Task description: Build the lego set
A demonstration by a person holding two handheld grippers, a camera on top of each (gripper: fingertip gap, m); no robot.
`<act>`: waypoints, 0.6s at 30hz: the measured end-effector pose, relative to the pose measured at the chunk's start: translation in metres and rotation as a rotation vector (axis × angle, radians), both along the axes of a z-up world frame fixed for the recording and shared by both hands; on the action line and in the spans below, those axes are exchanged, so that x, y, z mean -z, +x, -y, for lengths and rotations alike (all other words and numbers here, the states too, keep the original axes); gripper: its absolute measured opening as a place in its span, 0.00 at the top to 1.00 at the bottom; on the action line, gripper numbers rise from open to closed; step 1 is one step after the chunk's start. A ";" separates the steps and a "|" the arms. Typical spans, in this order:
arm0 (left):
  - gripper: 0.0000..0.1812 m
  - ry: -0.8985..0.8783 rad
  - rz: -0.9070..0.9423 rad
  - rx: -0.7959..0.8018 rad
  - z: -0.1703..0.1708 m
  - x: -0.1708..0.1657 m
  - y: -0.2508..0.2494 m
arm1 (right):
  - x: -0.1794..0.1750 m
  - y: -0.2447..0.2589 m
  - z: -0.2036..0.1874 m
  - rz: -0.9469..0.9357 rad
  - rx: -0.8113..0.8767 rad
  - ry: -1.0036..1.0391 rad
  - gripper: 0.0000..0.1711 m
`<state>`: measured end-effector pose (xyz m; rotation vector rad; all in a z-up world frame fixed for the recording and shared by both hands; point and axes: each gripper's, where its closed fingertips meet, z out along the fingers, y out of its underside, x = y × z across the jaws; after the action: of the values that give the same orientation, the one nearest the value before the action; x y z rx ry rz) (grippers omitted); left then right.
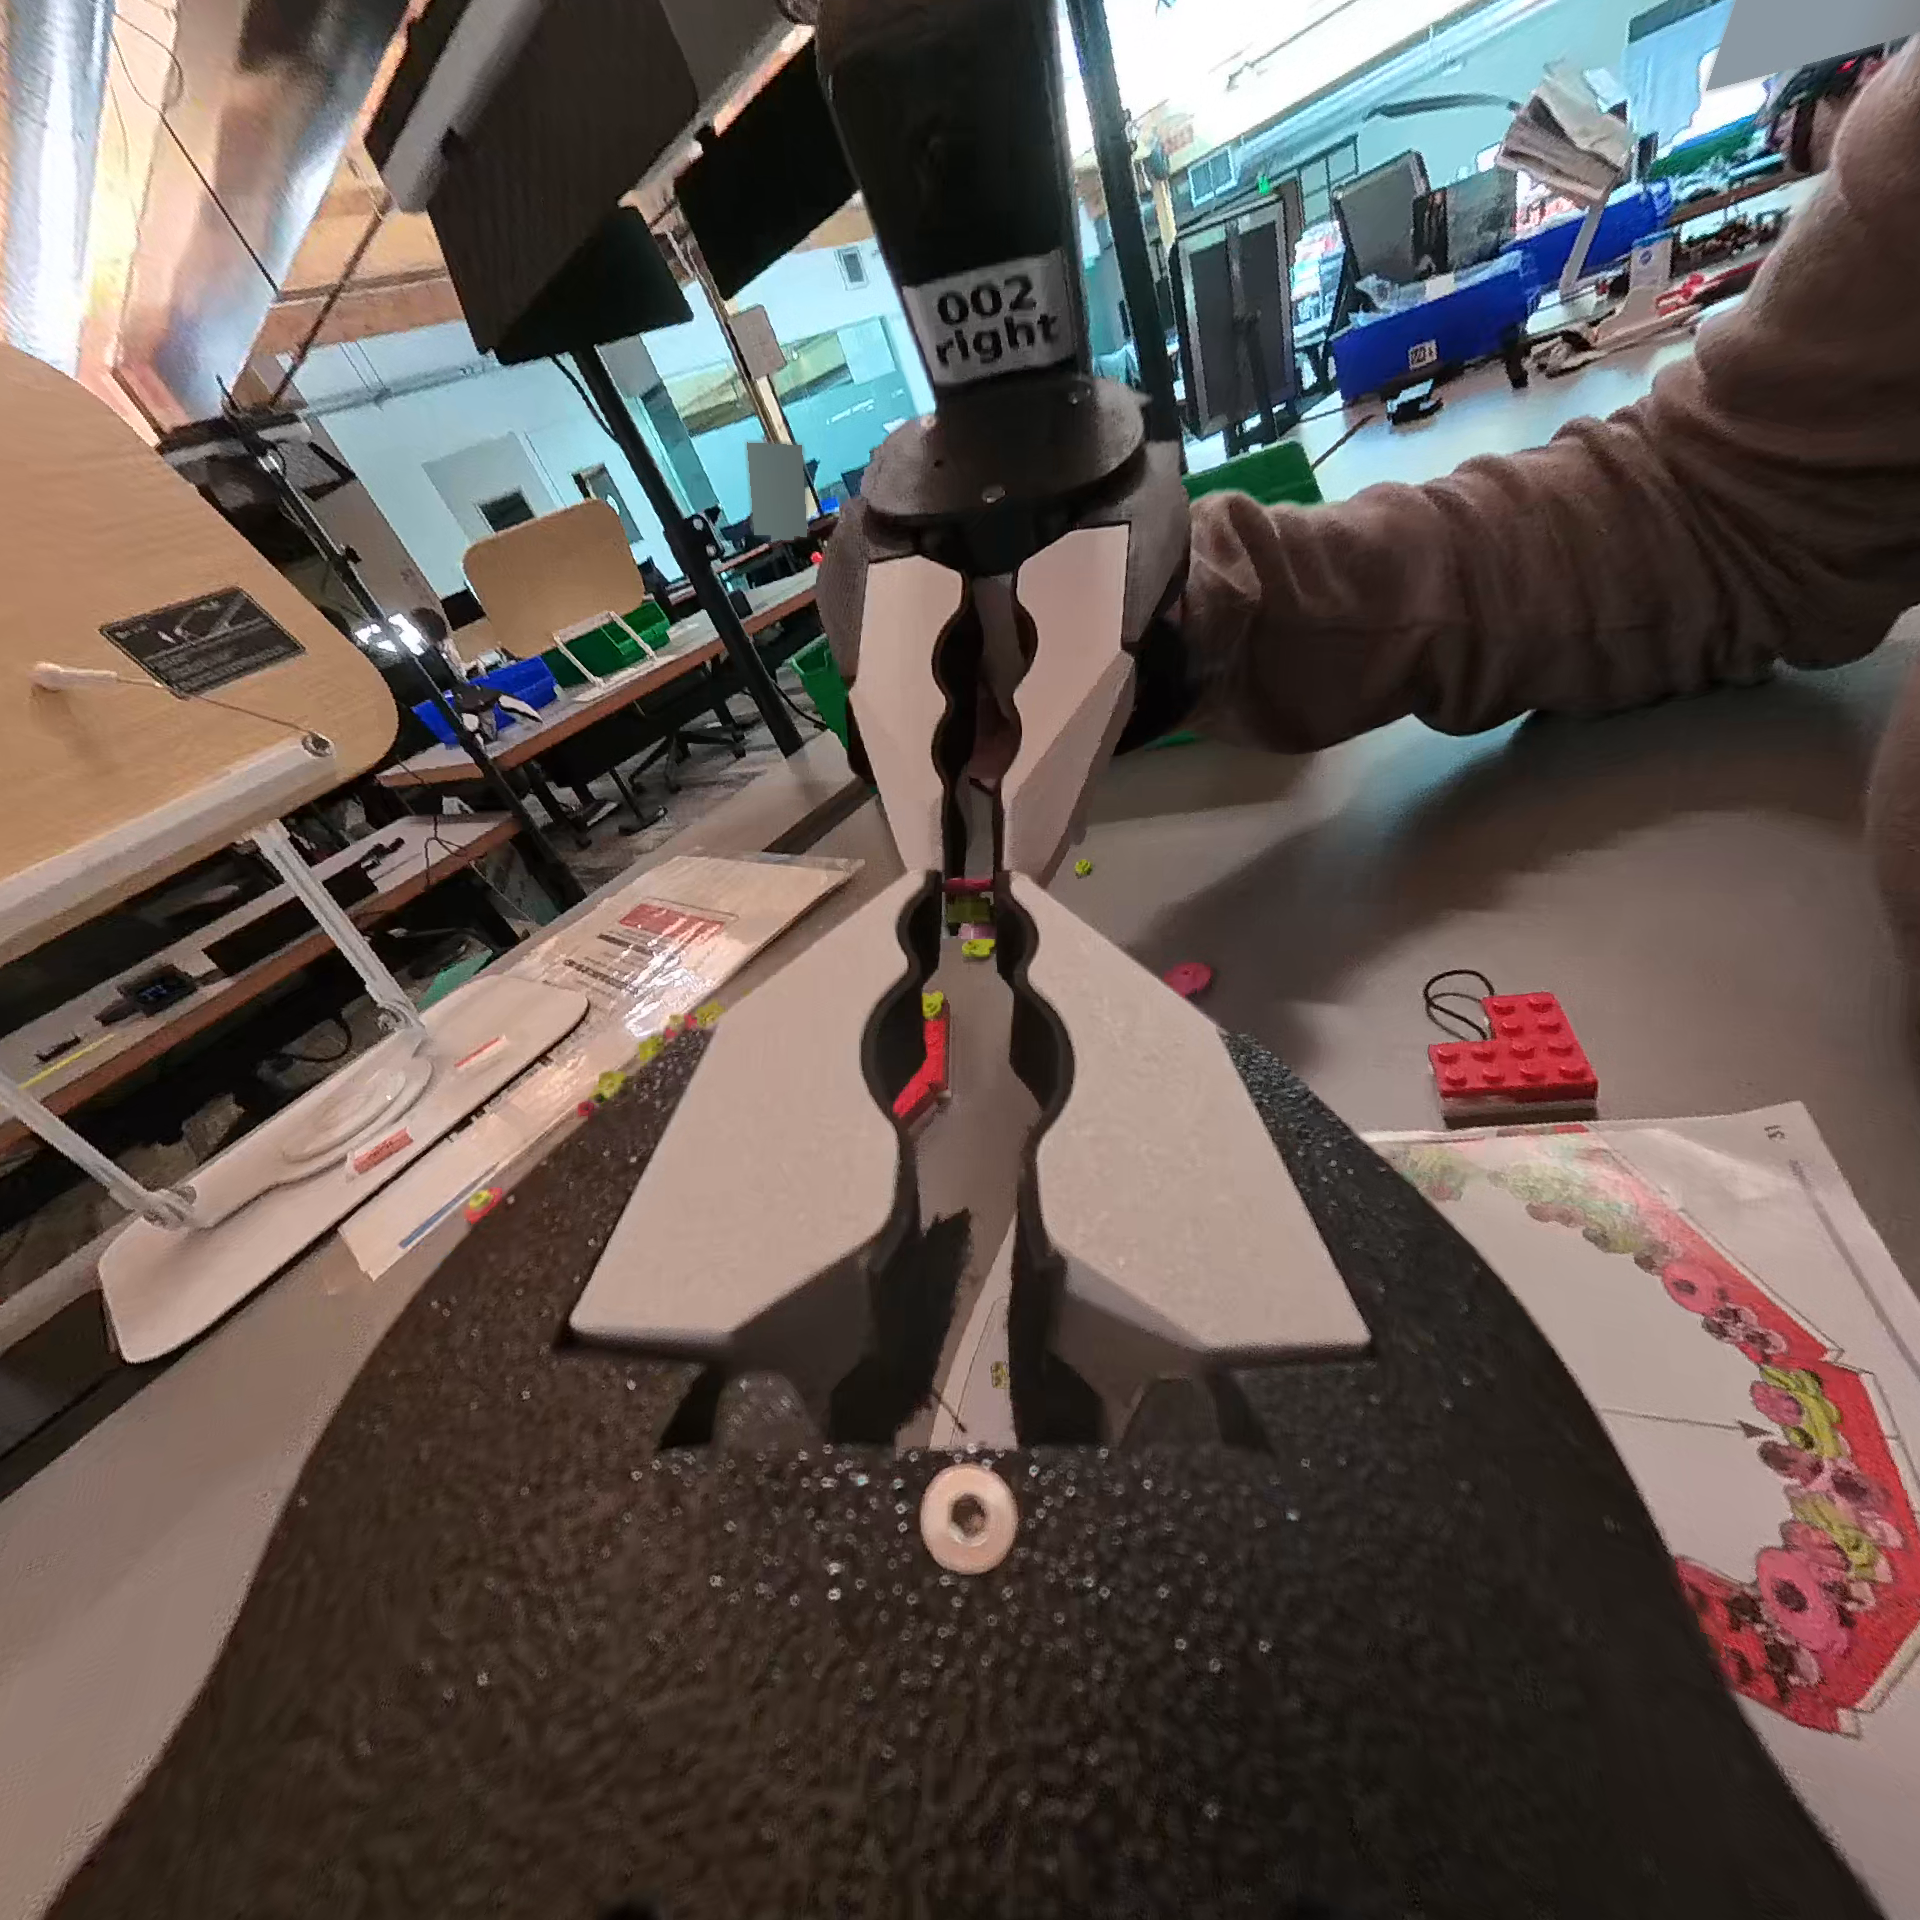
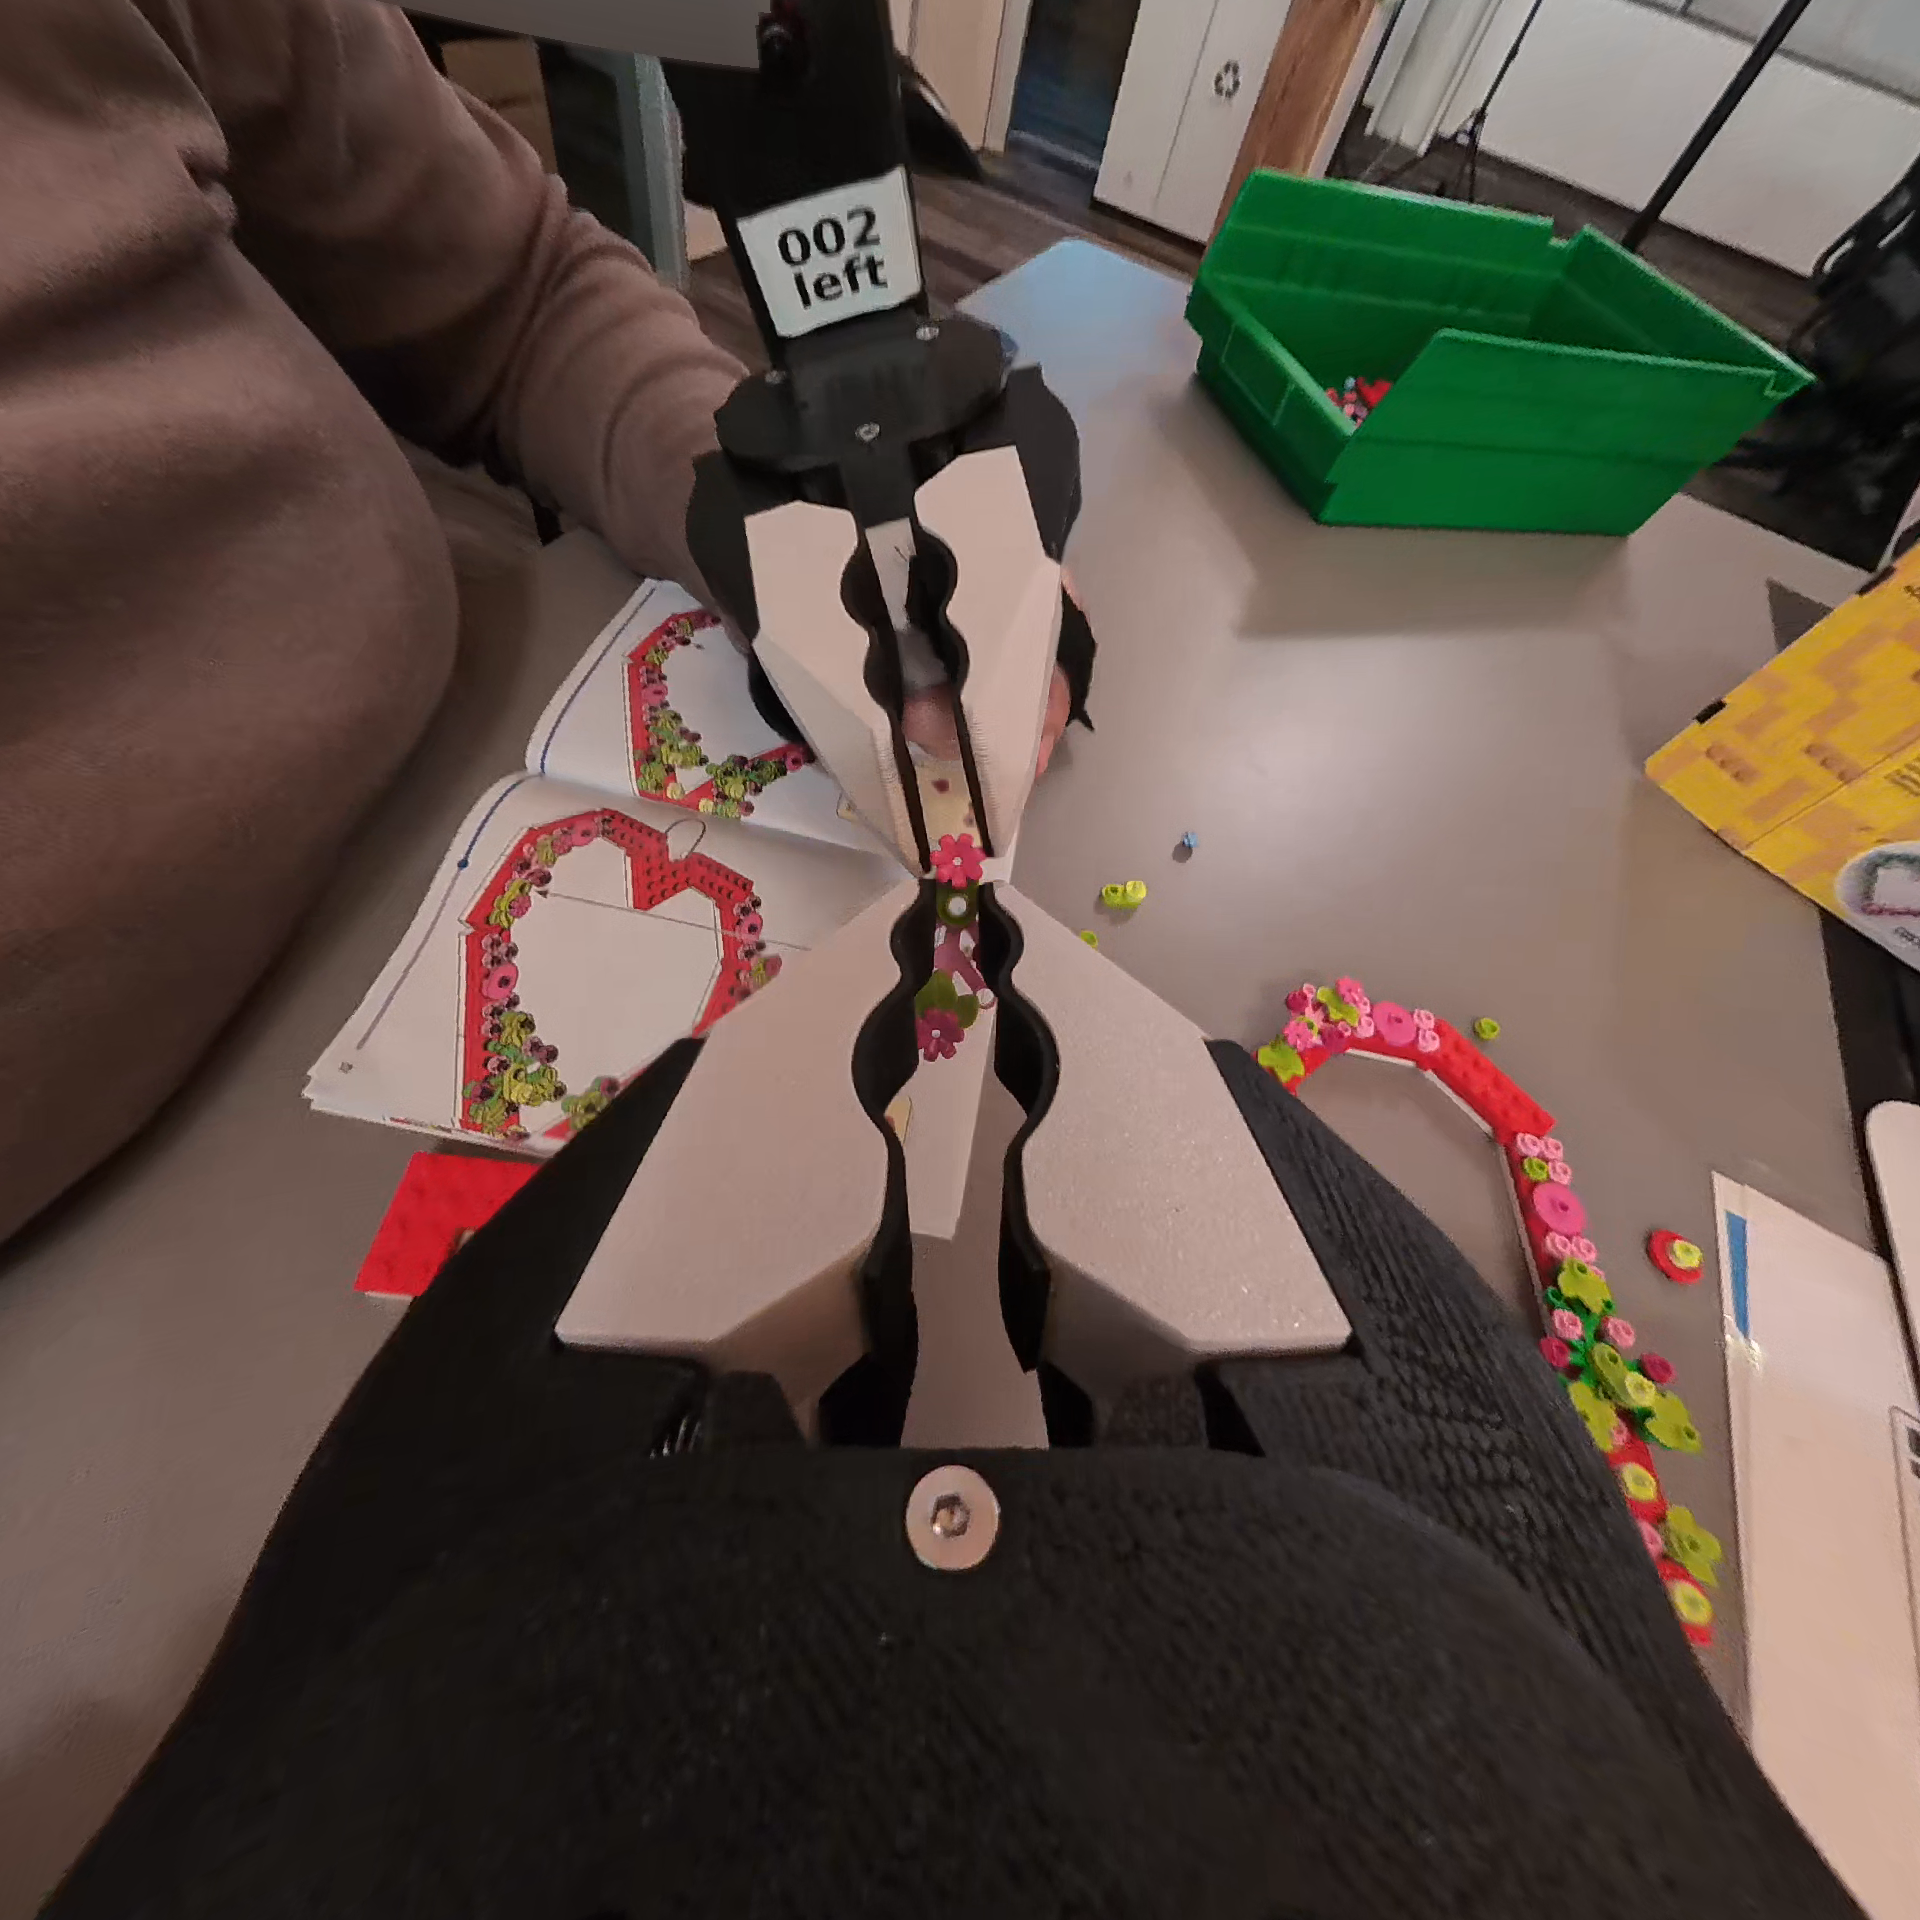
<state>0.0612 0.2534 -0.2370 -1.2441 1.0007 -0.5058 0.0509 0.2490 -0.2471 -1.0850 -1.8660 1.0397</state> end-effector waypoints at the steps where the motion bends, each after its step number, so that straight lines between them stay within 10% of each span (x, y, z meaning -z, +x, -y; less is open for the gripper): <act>1: 0.96 -0.002 -0.010 -0.003 -0.001 0.002 0.000 | 0.002 0.001 -0.001 0.013 0.004 0.015 0.96; 18: 0.94 0.080 -0.287 -0.137 -0.015 0.038 0.000 | 0.039 0.003 -0.021 0.322 0.192 0.398 0.97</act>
<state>0.0616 0.2683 -0.2752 -1.3260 1.1544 -0.1813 0.0538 0.2700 -0.2856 -1.2074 -2.0549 0.3735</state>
